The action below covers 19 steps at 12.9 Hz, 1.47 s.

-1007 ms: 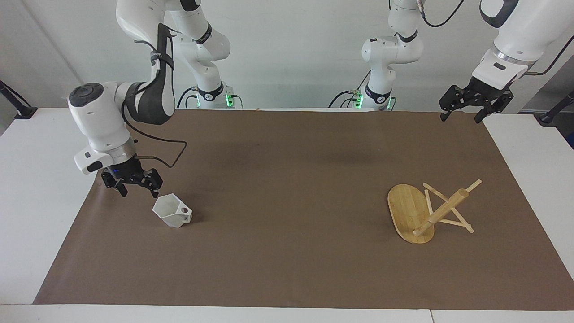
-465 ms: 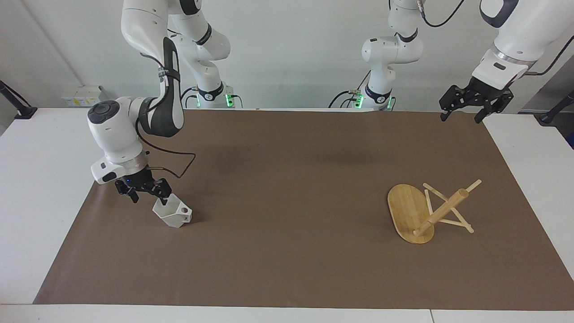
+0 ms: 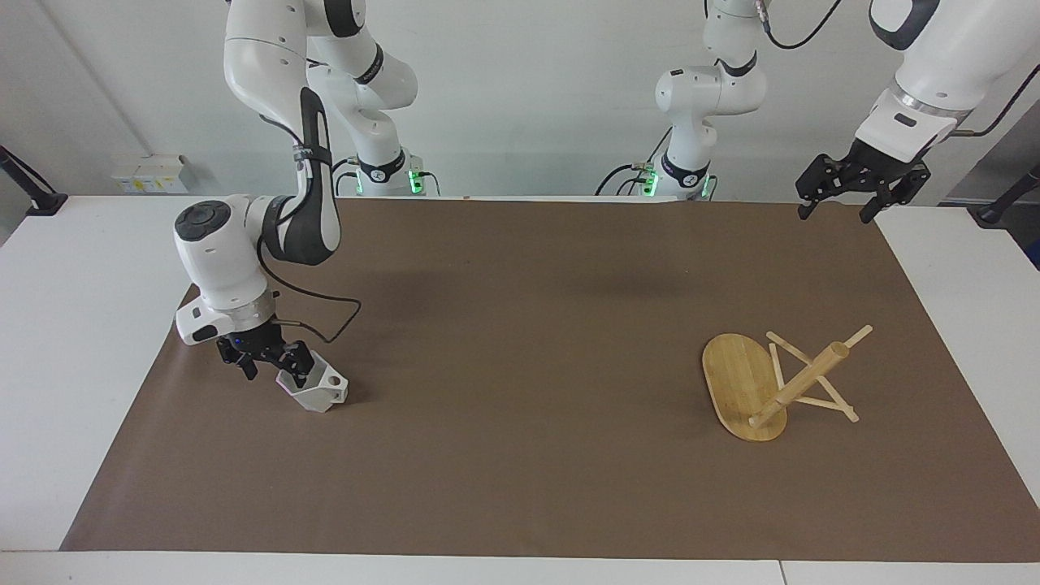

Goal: Hang cup on rack
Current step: 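Reach the right gripper to the white cup and grasp its rim, then lift the white cup with the right gripper toward the wooden rack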

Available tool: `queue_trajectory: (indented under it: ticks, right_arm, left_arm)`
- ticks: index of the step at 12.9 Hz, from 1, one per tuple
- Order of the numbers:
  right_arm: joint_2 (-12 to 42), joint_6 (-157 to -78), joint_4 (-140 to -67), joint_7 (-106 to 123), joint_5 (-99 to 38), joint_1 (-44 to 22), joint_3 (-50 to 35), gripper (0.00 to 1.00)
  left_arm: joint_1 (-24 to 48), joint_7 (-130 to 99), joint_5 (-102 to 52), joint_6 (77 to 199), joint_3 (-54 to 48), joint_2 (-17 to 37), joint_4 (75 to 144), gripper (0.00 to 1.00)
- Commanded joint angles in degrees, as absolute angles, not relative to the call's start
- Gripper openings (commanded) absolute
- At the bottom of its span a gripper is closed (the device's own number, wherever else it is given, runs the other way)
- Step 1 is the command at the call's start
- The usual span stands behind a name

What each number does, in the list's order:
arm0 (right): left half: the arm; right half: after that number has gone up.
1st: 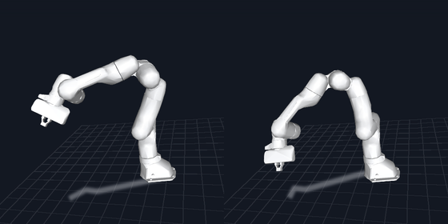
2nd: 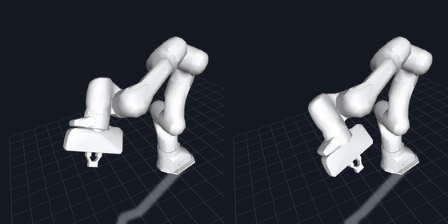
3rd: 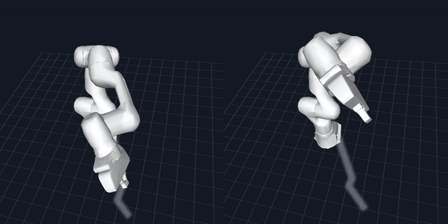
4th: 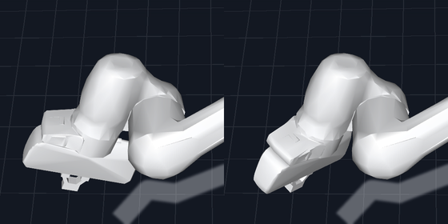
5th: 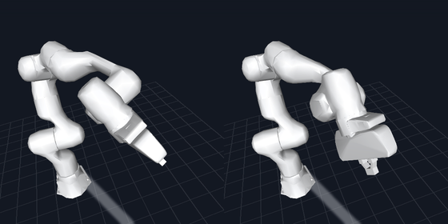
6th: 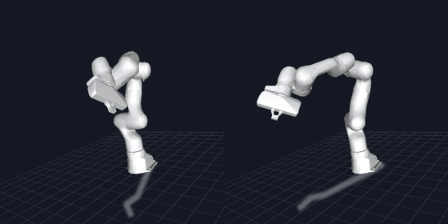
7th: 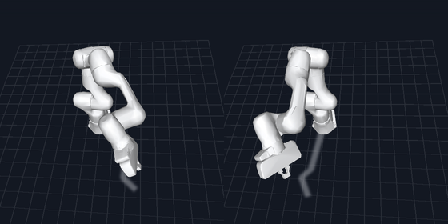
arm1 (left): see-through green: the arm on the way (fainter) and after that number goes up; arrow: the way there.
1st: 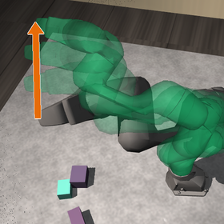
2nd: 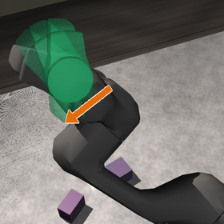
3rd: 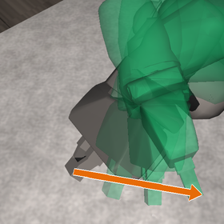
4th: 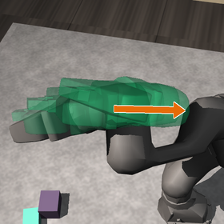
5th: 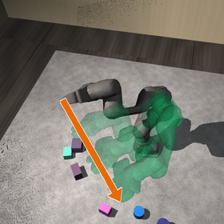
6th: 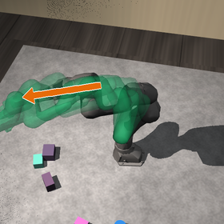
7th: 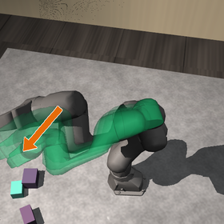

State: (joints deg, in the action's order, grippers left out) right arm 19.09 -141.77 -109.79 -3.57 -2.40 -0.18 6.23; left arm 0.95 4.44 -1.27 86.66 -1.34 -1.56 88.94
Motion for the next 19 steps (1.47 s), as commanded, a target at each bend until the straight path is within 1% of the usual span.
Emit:
queue_trajectory:
  ticks: [1,2,3,4,6,8,9,12,15,17,19]
  right_arm:
    - [18.9,-142.7,-110.3,-5.5,-1.9,0.2,5.4,1.00]
    - [18.9,-142.8,-110.3,-5.9,-1.9,0.2,4.6,1.00]
    - [18.9,-142.8,-110.2,-5.5,-1.8,0.2,4.5,0.91]
    - [18.9,-142.8,-110.1,-5.4,-1.8,0.2,4.4,0.76]
    - [18.6,-142.3,-109.6,-5.4,-1.8,0.2,3.2,0.42]
    - [18.3,-142.1,-109.1,-5.4,-1.8,0.2,2.7,0.05]
    - [18.2,-141.9,-108.6,-5.2,-1.8,0.3,2.7,0.00]
    - [18.0,-141.2,-107.0,-4.9,-1.8,0.3,2.5,0.00]
    - [18.0,-138.4,-104.9,-3.9,-1.8,0.3,2.5,0.00]
    - [16.5,-136.2,-104.6,-4.0,-1.9,0.2,0.9,0.00]
    - [13.6,-131.4,-104.7,-5.4,-2.1,0.3,-2.1,0.00]
  left_arm:
    - [0.3,4.0,-0.5,86.4,-1.9,-3.0,90.5,1.00]
    - [0.3,4.0,-0.5,86.4,-1.9,-3.0,90.5,1.00]
    - [0.3,4.0,-0.4,86.4,-1.9,-3.1,90.5,1.00]
    - [0.3,4.0,-0.4,86.4,-1.9,-3.0,90.5,1.00]
    - [0.3,4.0,-0.5,86.4,-1.9,-3.0,90.5,1.00]
    - [0.3,4.0,-0.5,86.4,-1.9,-3.0,90.5,1.00]
    - [0.3,4.0,-0.4,86.4,-1.9,-3.0,90.5,1.00]
    - [0.3,4.0,-0.5,86.4,-1.9,-3.0,90.5,1.00]
    - [0.3,4.0,-0.4,86.4,-1.9,-3.0,90.5,1.00]
    - [0.3,4.0,-0.5,86.4,-1.9,-3.0,90.5,1.00]
    - [0.3,4.0,-0.5,86.4,-1.9,-3.1,90.5,1.00]
